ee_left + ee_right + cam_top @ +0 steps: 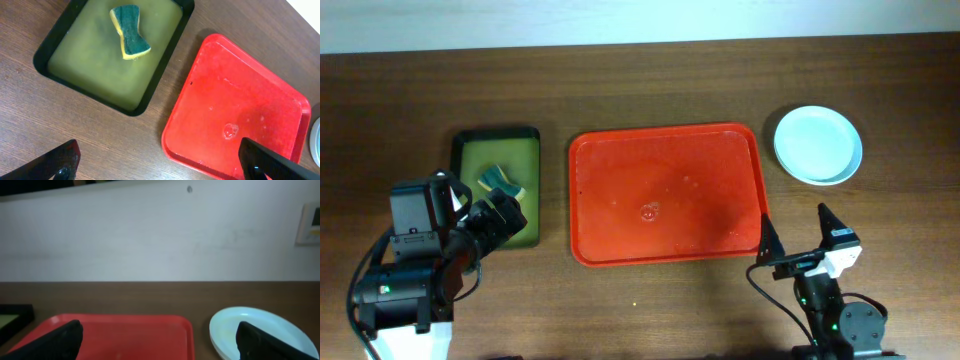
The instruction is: Clean dirty plates on tray and stack at the side
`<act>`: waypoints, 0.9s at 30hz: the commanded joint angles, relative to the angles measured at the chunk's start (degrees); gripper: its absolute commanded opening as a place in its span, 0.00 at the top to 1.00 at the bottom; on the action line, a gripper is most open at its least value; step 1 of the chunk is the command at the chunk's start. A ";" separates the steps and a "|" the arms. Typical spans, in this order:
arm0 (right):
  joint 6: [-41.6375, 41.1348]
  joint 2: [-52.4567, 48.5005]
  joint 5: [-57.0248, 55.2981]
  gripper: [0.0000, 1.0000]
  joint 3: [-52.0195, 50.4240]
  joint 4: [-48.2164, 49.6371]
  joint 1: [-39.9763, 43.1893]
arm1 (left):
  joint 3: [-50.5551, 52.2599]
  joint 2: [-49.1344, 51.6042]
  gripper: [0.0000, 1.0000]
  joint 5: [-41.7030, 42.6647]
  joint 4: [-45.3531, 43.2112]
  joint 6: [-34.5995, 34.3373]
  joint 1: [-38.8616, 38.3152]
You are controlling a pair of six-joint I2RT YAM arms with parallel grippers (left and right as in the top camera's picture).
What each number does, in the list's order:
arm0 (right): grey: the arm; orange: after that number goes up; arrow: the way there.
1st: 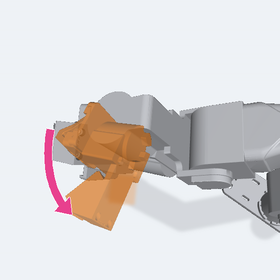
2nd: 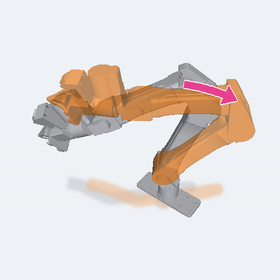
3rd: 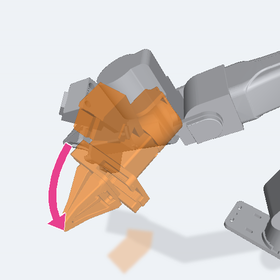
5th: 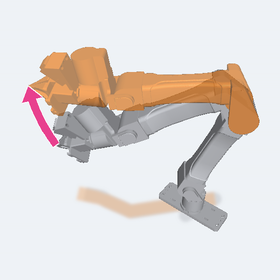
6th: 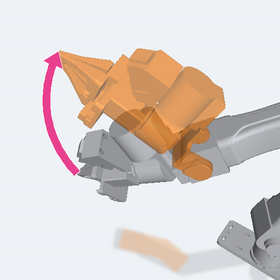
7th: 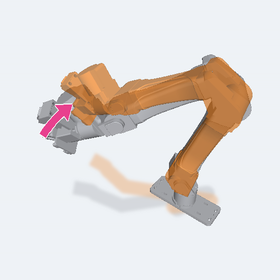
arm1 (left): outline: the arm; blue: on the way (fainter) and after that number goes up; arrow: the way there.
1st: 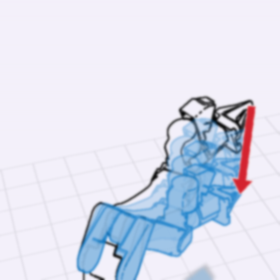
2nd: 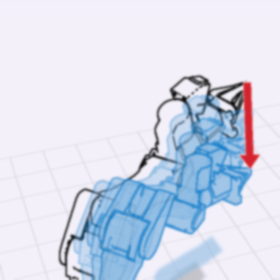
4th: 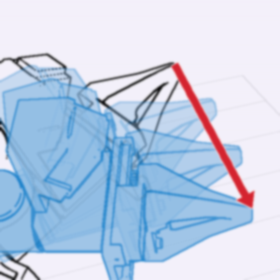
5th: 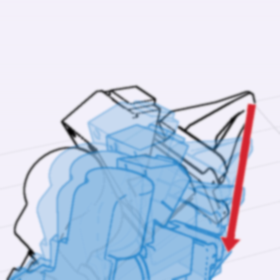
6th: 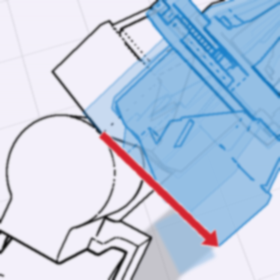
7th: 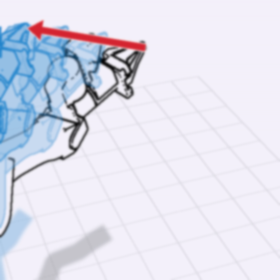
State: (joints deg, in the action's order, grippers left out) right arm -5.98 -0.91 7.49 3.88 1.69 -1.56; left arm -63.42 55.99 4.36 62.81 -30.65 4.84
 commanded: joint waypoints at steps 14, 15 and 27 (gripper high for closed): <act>0.22 0.70 -3.69 0.01 -3.56 -6.01 0.52 | 0.33 0.04 0.01 0.57 -0.11 0.09 0.20; 0.20 0.70 -3.67 0.01 -3.56 -6.01 0.52 | 0.33 0.04 0.01 0.57 -0.11 0.09 0.20; 0.20 0.70 -3.69 0.01 -3.56 -5.97 0.50 | 0.33 0.04 0.00 0.57 -0.11 0.09 0.20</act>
State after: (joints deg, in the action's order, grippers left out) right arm -5.82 -0.82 4.49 0.62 -3.88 -1.45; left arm -63.42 55.99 4.36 62.81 -30.68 4.86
